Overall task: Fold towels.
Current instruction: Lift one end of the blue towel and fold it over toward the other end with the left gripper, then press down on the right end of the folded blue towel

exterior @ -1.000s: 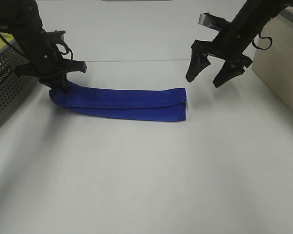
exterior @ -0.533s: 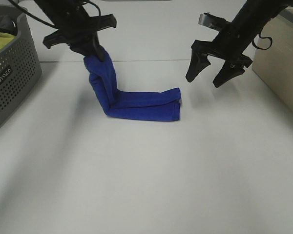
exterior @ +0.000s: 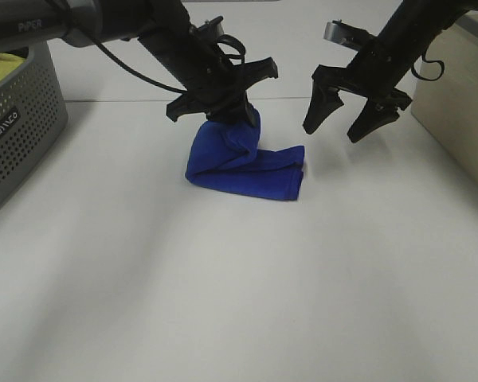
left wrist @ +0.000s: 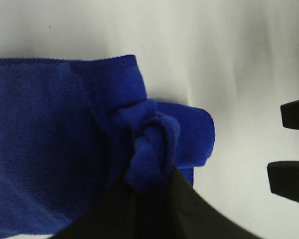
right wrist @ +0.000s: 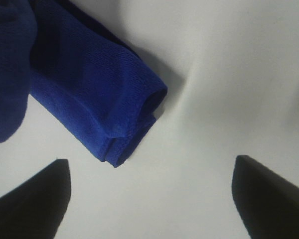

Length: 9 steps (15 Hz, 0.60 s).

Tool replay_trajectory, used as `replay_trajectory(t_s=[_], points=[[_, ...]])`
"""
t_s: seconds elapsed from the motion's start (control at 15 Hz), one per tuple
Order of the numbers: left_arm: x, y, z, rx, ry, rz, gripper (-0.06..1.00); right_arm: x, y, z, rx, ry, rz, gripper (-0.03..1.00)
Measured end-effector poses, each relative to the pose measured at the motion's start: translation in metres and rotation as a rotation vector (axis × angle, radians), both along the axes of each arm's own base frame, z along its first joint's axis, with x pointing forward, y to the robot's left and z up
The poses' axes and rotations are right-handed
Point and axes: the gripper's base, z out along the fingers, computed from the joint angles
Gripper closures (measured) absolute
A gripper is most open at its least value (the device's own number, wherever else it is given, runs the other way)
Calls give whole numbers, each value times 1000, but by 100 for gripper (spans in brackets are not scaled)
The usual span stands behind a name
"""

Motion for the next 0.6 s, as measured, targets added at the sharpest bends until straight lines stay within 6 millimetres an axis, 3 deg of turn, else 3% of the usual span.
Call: replay_trajectory(t_s=[0.13, 0.47, 0.6], points=[[0, -6, -12, -54, 37, 24, 70, 0, 0, 0, 0, 0, 0, 12], [1, -17, -4, -246, 87, 81, 34, 0, 0, 0, 0, 2, -5, 12], [1, -19, -3, -264, 74, 61, 31, 0, 0, 1, 1, 0, -7, 12]])
